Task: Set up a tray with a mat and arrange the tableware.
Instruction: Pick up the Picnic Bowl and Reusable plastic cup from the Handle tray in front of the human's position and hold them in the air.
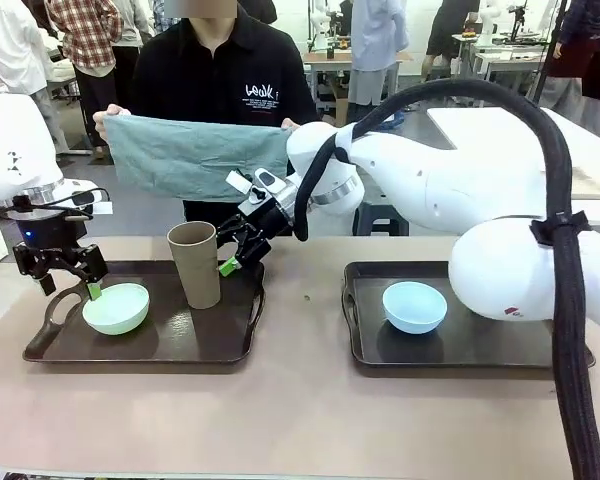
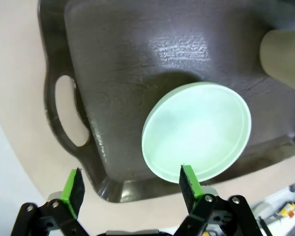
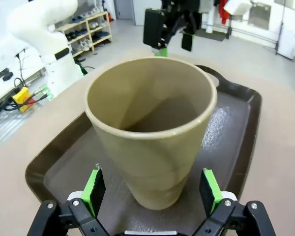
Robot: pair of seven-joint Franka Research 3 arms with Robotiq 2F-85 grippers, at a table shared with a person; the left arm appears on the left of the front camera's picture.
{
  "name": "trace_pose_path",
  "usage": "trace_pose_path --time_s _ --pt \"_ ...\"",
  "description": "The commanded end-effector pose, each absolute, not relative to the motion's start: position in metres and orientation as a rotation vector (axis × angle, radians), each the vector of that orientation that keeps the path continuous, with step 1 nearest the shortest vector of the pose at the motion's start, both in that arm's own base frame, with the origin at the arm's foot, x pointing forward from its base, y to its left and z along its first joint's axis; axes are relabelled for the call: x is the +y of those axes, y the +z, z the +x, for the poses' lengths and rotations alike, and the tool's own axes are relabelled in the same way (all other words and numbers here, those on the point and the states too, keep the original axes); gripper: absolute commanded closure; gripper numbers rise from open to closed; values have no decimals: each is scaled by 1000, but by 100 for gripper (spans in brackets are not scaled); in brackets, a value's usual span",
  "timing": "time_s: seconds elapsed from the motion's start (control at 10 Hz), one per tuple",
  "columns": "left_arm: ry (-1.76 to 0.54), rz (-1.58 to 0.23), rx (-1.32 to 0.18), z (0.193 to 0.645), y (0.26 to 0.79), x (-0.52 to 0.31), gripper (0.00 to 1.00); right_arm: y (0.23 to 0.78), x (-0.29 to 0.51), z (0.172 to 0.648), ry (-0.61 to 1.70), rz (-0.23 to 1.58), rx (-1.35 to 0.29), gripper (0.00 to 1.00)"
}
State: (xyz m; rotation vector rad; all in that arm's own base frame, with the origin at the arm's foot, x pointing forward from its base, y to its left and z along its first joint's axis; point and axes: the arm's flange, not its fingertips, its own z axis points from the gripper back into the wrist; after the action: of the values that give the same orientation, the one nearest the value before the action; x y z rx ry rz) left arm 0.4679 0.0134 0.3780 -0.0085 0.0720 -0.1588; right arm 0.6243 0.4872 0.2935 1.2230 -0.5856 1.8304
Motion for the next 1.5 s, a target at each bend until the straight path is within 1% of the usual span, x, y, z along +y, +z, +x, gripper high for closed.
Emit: trace_pose_path --time_s 0.0,0.4,0.6,0.8,1.2,1.3,1.4 --pt "-162 -30 52 469 367 11 0 296 507 650 1846 1229 -543 0" --pt "-142 -31 74 474 352 12 0 284 523 643 1870 1274 -489 0" --pt "-147 -64 59 475 344 7 0 280 532 643 1871 1254 -500 0" --pt "-158 -73 57 476 339 4 0 278 540 643 1839 1234 -548 0" --pt "-155 -101 47 476 330 2 0 272 554 641 1846 1236 -536 0" --pt "-157 -133 21 477 328 1 26 273 555 640 1871 1243 -544 0" --pt "-150 -132 12 476 330 2 52 274 555 639 1893 1249 -555 59"
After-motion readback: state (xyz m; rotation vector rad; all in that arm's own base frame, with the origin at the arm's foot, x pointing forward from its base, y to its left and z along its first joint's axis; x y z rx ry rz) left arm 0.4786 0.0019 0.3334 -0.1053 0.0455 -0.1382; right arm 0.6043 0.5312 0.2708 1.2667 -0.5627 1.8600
